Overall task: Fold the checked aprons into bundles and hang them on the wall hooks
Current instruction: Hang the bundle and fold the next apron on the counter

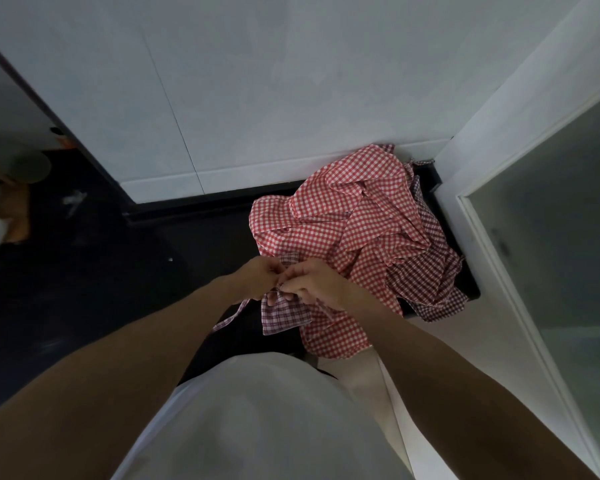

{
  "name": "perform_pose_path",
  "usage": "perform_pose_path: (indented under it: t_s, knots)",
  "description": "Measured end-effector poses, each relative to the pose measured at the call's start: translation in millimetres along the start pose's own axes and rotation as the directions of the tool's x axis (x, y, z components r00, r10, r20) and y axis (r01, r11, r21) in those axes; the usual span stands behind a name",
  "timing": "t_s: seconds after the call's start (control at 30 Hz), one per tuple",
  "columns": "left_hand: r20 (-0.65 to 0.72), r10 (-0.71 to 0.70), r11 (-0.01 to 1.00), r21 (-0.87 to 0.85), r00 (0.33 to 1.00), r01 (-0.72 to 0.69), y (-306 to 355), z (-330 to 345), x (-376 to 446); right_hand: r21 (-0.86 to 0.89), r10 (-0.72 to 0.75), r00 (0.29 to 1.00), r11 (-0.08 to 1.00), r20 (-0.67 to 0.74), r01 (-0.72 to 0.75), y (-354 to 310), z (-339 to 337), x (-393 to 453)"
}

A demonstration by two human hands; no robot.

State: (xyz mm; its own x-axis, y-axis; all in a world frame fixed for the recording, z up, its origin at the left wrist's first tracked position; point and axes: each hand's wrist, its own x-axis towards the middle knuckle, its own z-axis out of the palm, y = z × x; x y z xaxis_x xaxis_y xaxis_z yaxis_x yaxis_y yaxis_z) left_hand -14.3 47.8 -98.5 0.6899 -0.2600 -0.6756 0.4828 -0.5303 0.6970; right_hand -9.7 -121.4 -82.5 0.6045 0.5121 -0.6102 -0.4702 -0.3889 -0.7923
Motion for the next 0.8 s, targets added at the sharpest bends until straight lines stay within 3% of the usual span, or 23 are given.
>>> perform_pose_path:
  t_s: [0.13, 0.2, 0.27, 0.37, 0.53, 0.63, 0.73, 0.8]
  knots:
    - [-0.014, 0.014, 0.999, 0.047, 1.0, -0.014, 0, 1, 2, -0.336, 0.011, 1.0, 0.942, 0.004, -0.009, -6, -12, 7]
    - [-0.016, 0.028, 0.998, 0.055, 0.999, -0.027, -3, 0, 4, -0.387, 0.022, 0.999, 0.922, 0.04, -0.005, -11, -19, 4]
    - [-0.014, 0.027, 0.998, 0.051, 1.0, -0.026, -4, 0, 4, -0.279, 0.066, 0.996, 0.959, 0.054, -0.049, -15, -25, 0]
    - [-0.015, 0.032, 0.998, 0.053, 0.999, -0.031, -2, 1, 2, 0.098, 0.1, 0.98, 0.988, 0.171, -0.118, -13, -29, -1]
    - [-0.036, 0.054, 0.997, 0.061, 0.998, -0.051, -3, 2, 0, 0.403, 0.065, 0.998, 0.912, 0.019, -0.067, -2, -26, 6]
    - [0.055, 0.018, 0.99, -0.143, 0.998, -0.01, 0, 4, -7, 0.47, 0.112, 0.989, 0.881, -0.101, -0.052, 2, -21, 13]
    - [0.123, 0.038, 0.995, -0.101, 0.992, -0.025, 2, 2, -8, 0.456, 0.124, 0.975, 0.89, -0.186, -0.026, 4, -15, 19]
    - [0.053, 0.051, 0.993, -0.111, 0.997, -0.045, 0, 2, -6, 0.457, 0.116, 0.97, 0.889, -0.216, -0.004, 3, -15, 19]
